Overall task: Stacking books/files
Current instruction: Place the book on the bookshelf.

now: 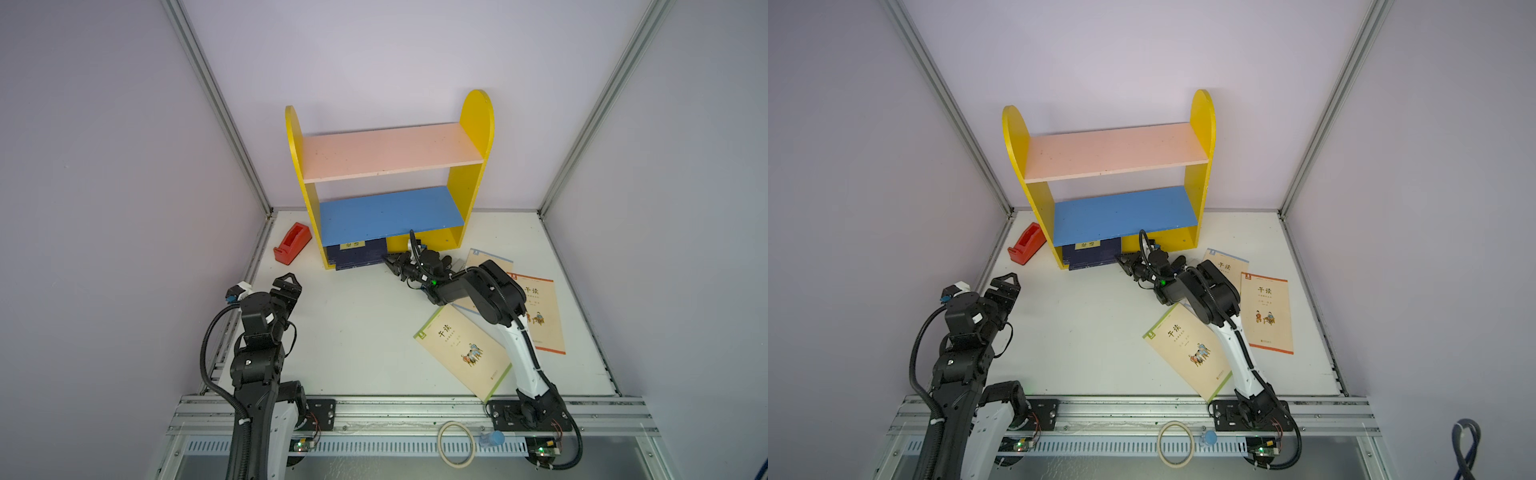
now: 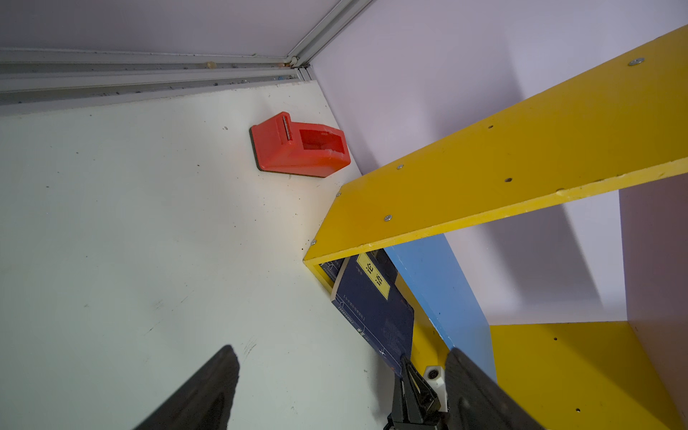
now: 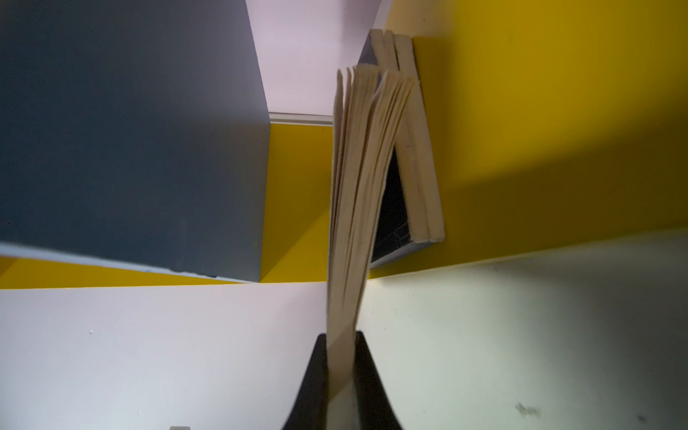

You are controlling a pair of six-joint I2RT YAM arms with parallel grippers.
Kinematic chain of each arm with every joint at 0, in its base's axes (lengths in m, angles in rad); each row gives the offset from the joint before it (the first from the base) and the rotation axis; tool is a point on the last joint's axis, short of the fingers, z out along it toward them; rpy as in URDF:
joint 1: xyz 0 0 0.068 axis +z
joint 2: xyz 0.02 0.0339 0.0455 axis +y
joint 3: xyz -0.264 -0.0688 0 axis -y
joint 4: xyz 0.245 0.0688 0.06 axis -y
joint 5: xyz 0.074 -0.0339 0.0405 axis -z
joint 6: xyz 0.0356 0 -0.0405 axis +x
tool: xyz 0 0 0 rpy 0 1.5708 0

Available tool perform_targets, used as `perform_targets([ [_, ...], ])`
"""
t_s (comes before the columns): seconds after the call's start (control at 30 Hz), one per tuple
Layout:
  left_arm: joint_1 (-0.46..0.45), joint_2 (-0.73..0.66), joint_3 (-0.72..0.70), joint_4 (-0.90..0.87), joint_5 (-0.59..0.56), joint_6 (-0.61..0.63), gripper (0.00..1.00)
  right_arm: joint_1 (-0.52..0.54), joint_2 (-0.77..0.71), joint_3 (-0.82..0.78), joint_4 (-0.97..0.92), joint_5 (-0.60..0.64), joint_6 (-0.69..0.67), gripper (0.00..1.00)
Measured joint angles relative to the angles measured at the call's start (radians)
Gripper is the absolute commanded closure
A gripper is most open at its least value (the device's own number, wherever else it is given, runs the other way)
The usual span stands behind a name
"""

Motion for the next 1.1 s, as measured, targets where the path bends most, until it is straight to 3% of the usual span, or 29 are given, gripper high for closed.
perform_targets([
  [0.73, 0.000, -0.002, -0.001, 0.000, 0.001, 0.000, 0.11, 0.009, 0.077, 0.255, -0.189, 0.009, -0.044, 1.00],
  [1.1, 0.000, -0.002, -0.001, 0.000, 0.005, 0.000, 0.11, -0.007, 0.136, 0.370, -0.295, -0.053, -0.090, 1.00],
])
